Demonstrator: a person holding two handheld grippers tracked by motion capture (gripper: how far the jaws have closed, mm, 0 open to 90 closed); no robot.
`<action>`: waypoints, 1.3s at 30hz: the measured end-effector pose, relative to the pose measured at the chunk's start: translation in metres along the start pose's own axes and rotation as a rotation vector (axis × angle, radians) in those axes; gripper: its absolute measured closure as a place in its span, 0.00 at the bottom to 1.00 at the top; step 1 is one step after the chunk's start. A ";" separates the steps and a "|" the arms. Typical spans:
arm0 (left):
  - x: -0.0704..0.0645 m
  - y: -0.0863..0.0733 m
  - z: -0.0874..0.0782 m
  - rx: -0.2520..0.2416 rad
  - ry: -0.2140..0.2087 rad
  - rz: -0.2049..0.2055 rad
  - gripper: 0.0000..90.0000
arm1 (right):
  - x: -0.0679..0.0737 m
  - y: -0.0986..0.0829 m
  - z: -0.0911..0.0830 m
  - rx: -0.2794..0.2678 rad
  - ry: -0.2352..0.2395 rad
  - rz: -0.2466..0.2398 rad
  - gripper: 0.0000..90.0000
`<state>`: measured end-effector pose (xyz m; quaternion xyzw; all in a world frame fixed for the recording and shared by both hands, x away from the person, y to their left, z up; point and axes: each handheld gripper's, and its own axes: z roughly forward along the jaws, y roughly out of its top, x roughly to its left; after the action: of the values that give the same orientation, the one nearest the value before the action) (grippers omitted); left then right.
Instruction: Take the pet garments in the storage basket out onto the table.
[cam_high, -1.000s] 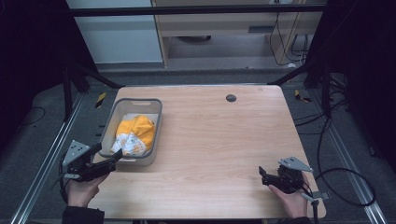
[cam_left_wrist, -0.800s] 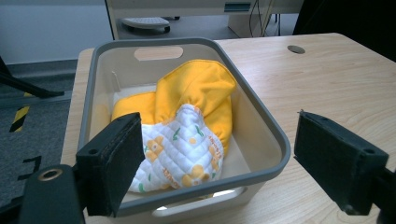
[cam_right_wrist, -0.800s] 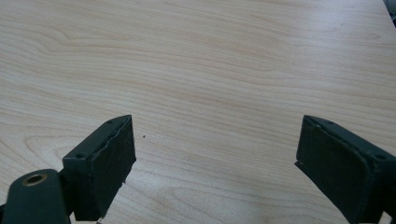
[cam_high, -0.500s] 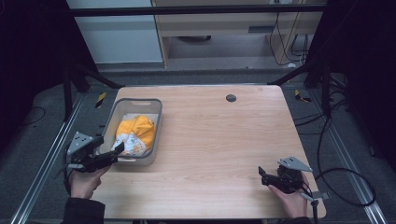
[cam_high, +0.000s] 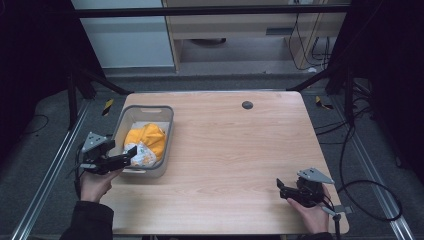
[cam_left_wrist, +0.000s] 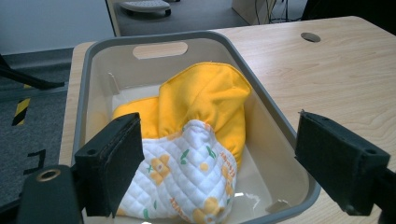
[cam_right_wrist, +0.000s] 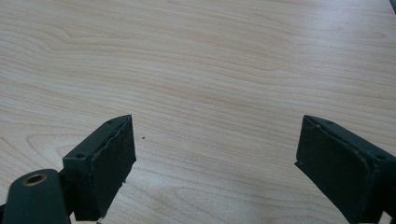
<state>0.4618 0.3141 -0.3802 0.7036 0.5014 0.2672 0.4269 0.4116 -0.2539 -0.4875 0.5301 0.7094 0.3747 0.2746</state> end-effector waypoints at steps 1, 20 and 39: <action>0.000 0.001 0.001 0.003 -0.001 0.001 0.16 | 0.000 0.000 0.000 0.000 0.001 0.000 0.13; 0.005 0.013 0.025 0.065 0.014 0.020 0.16 | 0.001 0.000 0.001 0.008 0.009 0.001 0.13; 0.013 0.015 0.060 0.188 0.036 0.046 0.18 | 0.001 0.000 0.001 0.007 0.012 0.002 0.13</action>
<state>0.5216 0.3039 -0.3971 0.7469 0.5156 0.2411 0.3437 0.4120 -0.2530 -0.4878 0.5296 0.7118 0.3756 0.2680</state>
